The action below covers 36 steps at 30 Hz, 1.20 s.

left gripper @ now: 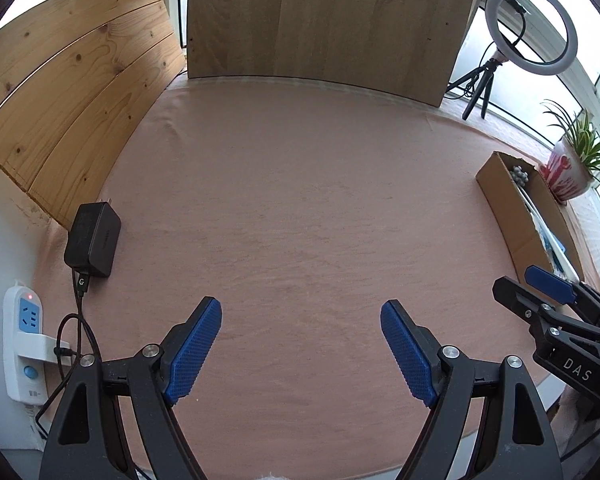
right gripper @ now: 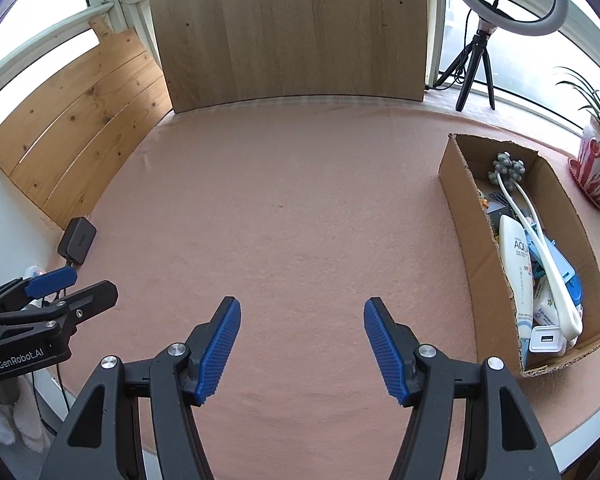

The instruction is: Organize objects

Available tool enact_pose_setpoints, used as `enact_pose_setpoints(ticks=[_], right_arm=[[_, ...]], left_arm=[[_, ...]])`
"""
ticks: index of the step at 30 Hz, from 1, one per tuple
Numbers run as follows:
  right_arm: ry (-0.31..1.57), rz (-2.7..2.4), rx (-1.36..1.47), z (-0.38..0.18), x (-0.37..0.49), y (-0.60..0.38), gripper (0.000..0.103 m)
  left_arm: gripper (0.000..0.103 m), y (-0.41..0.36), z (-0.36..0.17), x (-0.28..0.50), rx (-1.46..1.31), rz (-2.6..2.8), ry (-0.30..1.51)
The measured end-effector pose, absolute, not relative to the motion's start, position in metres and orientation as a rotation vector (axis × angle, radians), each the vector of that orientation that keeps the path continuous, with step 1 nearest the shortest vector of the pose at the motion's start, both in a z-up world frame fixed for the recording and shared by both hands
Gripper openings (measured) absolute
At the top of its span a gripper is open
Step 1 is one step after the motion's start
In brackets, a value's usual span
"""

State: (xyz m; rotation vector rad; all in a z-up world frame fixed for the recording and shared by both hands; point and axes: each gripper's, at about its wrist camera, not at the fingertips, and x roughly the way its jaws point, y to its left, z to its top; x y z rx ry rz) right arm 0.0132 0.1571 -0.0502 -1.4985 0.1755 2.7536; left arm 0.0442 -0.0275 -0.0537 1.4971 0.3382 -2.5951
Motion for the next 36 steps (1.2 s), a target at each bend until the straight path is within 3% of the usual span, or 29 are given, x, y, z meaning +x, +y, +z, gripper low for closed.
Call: enact_pose_setpoints(ticks=[36], right_arm=[[0.167, 2.720, -1.477, -0.052, 0.006, 0.148, 0.060]], left_arm=[[0.085, -0.040, -0.065, 0.034, 1.505, -2.583, 0.374]])
